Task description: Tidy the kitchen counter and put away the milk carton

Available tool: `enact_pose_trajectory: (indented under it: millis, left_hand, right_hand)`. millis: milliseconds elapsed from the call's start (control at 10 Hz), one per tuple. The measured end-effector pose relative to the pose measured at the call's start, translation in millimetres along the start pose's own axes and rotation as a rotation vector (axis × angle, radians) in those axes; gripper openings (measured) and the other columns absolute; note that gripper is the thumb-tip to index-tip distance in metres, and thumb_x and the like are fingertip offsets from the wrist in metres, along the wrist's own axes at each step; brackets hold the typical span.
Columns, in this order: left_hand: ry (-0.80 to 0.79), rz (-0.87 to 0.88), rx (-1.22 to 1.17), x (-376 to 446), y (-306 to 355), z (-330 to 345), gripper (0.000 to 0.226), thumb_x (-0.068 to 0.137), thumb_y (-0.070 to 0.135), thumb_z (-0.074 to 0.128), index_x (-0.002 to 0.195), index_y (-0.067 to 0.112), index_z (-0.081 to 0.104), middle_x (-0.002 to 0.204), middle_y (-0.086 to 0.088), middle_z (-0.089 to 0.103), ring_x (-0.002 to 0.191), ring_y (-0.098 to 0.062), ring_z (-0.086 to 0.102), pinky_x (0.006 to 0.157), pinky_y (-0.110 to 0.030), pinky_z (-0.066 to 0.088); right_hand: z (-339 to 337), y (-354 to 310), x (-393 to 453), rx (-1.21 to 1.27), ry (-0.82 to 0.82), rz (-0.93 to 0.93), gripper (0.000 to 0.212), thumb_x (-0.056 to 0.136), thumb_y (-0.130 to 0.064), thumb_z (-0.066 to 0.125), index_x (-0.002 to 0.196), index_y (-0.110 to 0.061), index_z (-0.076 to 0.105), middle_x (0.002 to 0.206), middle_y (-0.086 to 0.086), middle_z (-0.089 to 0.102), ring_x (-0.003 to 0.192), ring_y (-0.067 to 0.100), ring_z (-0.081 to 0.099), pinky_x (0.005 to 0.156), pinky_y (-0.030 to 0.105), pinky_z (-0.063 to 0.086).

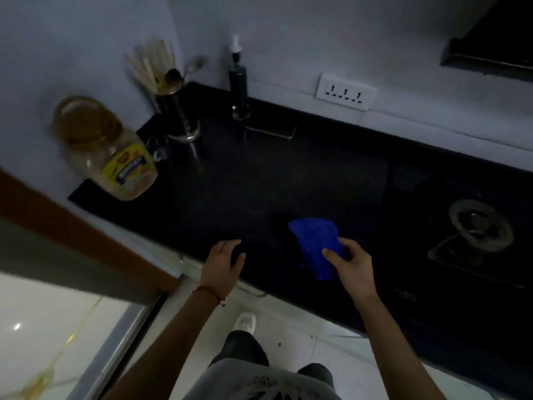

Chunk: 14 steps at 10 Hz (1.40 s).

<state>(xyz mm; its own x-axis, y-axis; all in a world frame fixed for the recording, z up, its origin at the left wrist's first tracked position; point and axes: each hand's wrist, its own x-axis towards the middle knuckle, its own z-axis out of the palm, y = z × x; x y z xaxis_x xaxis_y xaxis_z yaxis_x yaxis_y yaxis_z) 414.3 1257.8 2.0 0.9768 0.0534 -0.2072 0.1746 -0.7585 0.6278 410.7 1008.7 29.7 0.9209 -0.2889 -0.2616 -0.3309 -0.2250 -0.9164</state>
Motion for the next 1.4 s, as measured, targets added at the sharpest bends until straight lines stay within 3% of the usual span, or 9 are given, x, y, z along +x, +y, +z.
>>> enact_pose_trajectory:
  millis: [100,300,400,600,800,900,1000,1100,1400]
  left_hand:
    - [-0.059,0.127,0.098,44,-3,-2,0.073,0.076,0.054,0.025,0.127,0.007,0.051,0.132,-0.015,0.052,0.125,-0.031,0.045,0.106,-0.038,0.037]
    - [-0.182,0.267,0.398,106,-13,1,0.074,0.077,0.052,0.016,0.136,0.014,0.042,0.148,-0.009,0.038,0.14,-0.029,0.03,0.113,-0.048,0.025]
    - [-0.21,0.281,0.525,120,-24,2,0.065,0.088,0.052,0.015,0.131,0.016,0.047,0.143,-0.007,0.046,0.135,-0.028,0.038,0.11,-0.049,0.032]
    - [-0.205,0.287,0.53,126,-33,9,0.065,0.091,0.053,0.005,0.13,0.02,0.045,0.141,-0.004,0.048,0.133,-0.019,0.028,0.11,-0.04,0.019]
    - [-0.184,0.307,0.539,129,-36,12,0.061,0.092,0.053,0.007,0.13,0.021,0.041,0.139,-0.006,0.05,0.132,-0.019,0.027,0.109,-0.039,0.015]
    - [-0.19,0.304,0.534,129,-37,12,0.06,0.091,0.053,0.008,0.13,0.022,0.041,0.14,-0.005,0.05,0.133,-0.019,0.026,0.112,-0.037,0.009]
    - [-0.186,0.302,0.527,129,-36,12,0.058,0.091,0.052,0.011,0.13,0.022,0.042,0.14,-0.004,0.049,0.133,-0.018,0.026,0.114,-0.034,0.003]
    - [-0.186,0.298,0.532,129,-36,12,0.056,0.092,0.051,0.013,0.131,0.023,0.041,0.14,-0.004,0.049,0.133,-0.017,0.026,0.114,-0.035,0.002]
    - [-0.135,0.331,0.495,126,-37,14,0.062,0.091,0.053,0.007,0.128,0.021,0.044,0.138,-0.005,0.051,0.131,-0.019,0.028,0.11,-0.038,0.012]
  right_hand:
    - [14,-13,29,0.022,0.106,0.07,0.031,0.079,-0.014,0.07,0.109,-0.01,0.061,0.097,0.001,0.064,0.089,0.014,0.061,0.078,0.026,0.048]
    - [38,-37,81,0.127,0.227,0.193,0.035,0.08,-0.019,0.068,0.113,-0.01,0.059,0.104,0.002,0.063,0.098,0.018,0.06,0.087,0.033,0.05]
    - [47,-48,108,0.166,0.27,0.229,0.039,0.08,-0.02,0.068,0.116,-0.008,0.058,0.105,0.003,0.062,0.101,0.02,0.059,0.089,0.035,0.05]
    - [59,-66,176,0.3,0.267,0.263,0.04,0.08,-0.02,0.068,0.117,-0.006,0.057,0.105,0.005,0.061,0.097,0.02,0.059,0.081,0.032,0.049]
    - [59,-79,253,0.529,0.292,0.312,0.006,0.079,-0.016,0.068,0.079,-0.013,0.063,0.092,0.008,0.065,0.093,0.026,0.06,0.082,0.044,0.05]
    - [51,-70,275,0.326,0.33,0.379,0.043,0.08,-0.023,0.068,0.116,-0.002,0.057,0.118,0.015,0.061,0.104,0.027,0.058,0.092,0.043,0.051]
    - [41,-58,278,-0.117,0.315,0.407,0.056,0.081,-0.033,0.067,0.124,0.0,0.052,0.124,0.019,0.059,0.108,0.032,0.059,0.091,0.042,0.052]
    - [41,-58,273,-0.281,0.313,0.325,0.054,0.084,-0.034,0.063,0.123,0.0,0.051,0.124,0.02,0.058,0.11,0.033,0.058,0.087,0.037,0.048]
    - [43,-51,224,-0.226,0.311,0.26,0.052,0.088,-0.035,0.056,0.13,-0.005,0.046,0.125,0.017,0.058,0.112,0.03,0.056,0.086,0.032,0.045]
